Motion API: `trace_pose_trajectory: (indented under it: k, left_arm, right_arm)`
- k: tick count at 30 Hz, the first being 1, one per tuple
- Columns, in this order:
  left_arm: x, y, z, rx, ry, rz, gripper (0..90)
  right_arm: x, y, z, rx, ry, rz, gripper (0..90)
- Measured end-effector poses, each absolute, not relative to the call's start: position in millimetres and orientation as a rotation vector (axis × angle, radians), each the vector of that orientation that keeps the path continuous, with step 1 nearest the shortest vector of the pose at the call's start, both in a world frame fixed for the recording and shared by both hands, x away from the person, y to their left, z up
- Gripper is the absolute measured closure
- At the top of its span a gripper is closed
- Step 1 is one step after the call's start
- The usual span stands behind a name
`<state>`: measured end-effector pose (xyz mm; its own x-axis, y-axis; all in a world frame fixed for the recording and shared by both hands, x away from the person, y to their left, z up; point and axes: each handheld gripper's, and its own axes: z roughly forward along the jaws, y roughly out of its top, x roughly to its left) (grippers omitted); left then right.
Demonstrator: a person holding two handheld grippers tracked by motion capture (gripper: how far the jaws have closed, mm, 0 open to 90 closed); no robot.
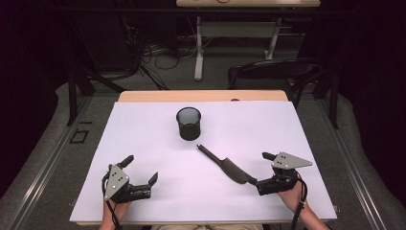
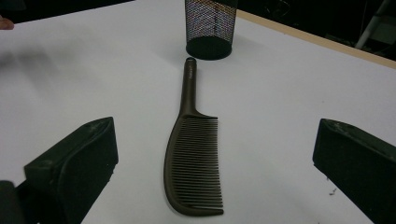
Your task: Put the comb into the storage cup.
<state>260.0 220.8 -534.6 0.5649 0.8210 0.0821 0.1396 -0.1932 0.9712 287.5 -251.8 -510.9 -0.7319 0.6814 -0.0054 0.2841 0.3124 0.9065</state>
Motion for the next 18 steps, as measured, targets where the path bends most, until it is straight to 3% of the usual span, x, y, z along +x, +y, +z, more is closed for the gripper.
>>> trace_pose_trajectory:
  k: [18]
  left_arm:
    - [260.3, 219.6, -534.9, 1.686, 0.812, 0.758, 0.0]
  right_arm:
    - [317.1, -226.9, -502.1, 0.811, 2.264, 1.377, 0.0]
